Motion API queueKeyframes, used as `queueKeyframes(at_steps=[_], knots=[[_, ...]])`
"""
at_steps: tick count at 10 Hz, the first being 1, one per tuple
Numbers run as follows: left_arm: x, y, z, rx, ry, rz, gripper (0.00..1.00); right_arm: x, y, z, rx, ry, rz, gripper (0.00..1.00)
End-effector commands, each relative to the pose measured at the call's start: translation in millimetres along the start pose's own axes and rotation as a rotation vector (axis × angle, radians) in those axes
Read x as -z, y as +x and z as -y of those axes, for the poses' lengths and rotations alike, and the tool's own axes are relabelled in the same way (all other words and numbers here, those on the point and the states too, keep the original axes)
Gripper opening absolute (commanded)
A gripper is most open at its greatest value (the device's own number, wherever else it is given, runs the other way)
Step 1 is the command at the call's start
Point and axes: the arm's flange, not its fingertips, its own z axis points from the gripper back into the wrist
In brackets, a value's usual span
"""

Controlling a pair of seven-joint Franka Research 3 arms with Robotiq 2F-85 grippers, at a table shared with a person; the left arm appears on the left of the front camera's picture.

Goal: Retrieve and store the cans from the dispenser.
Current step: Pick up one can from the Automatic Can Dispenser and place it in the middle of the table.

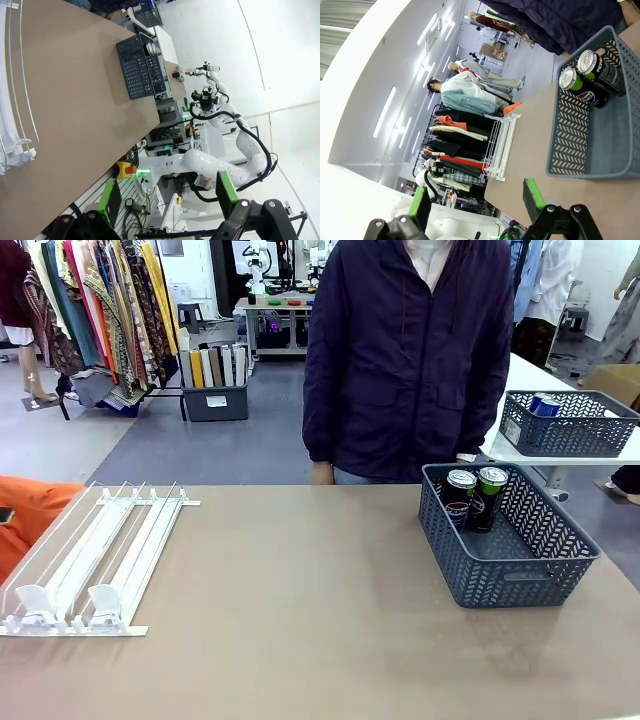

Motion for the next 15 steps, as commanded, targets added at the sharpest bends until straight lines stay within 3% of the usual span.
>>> queueKeyframes(at_steps=[1,15], knots=[[0.4,0.6,2.4,0.006,-0.019,0.011,1.0,2.7,4.6,-4.2,-0.006,0.02,0.021,1.0],[0.4,0.6,2.4,0.006,-0.019,0.011,1.0,2.7,4.6,-4.2,-0.006,0.02,0.021,1.0]])
